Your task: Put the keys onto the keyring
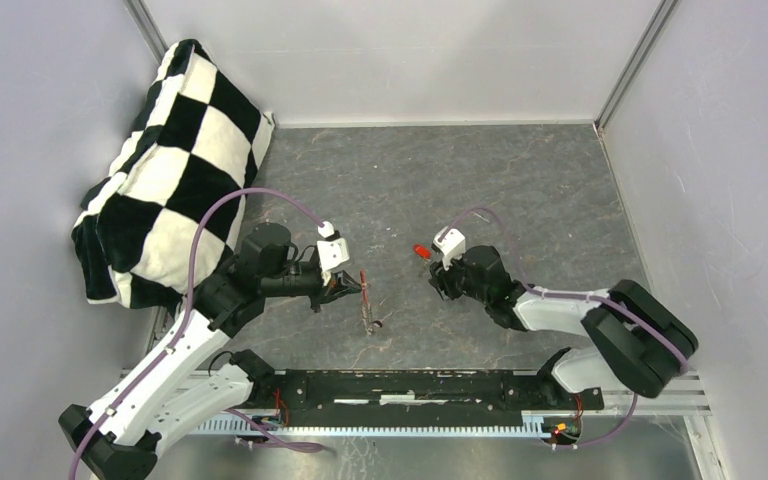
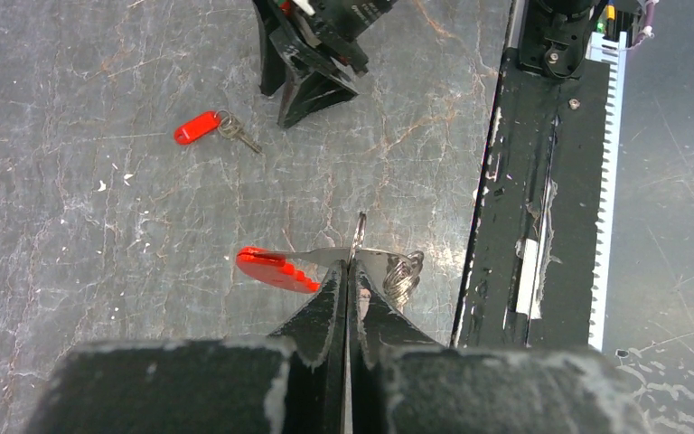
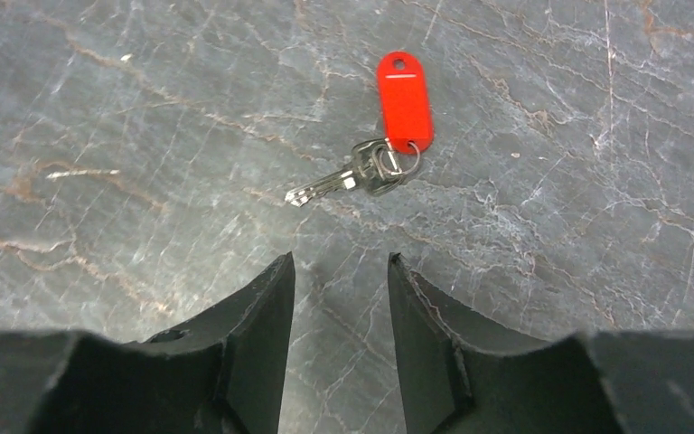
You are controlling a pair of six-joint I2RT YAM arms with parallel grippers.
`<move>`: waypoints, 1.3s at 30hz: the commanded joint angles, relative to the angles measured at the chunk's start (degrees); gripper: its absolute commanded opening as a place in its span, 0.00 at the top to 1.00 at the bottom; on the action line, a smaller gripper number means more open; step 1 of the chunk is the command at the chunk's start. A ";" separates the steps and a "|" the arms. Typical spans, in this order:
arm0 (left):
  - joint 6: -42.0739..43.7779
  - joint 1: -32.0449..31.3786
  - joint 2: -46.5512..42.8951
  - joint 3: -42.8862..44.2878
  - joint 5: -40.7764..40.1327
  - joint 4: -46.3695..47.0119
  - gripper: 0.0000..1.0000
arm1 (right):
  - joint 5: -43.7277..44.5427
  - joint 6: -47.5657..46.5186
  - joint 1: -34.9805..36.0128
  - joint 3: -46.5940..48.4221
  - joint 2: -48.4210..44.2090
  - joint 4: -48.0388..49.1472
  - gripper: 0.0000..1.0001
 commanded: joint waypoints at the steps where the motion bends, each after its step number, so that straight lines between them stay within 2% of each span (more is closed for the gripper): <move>1: -2.83 0.19 -0.95 0.37 -0.36 0.92 0.98 | -3.17 3.86 -3.41 3.60 4.86 8.24 0.53; 7: -2.48 0.20 -1.51 -0.03 0.24 1.52 0.98 | -9.28 14.83 -6.21 7.51 10.87 8.39 0.59; 13: -2.21 0.20 -1.38 -0.12 0.70 2.06 0.98 | -9.28 20.13 -6.42 10.35 15.26 4.68 0.61; 21: -1.92 0.20 -2.01 0.01 0.96 1.99 0.98 | -2.72 21.55 -6.50 12.11 15.72 0.82 0.63; 30: -1.92 0.20 -2.61 -0.03 1.51 2.07 0.98 | -1.81 20.99 -7.74 13.17 11.67 -1.93 0.59; 39: -2.53 0.20 -2.56 -0.26 1.79 3.14 0.98 | -1.72 20.93 -8.31 14.35 14.84 -1.33 0.60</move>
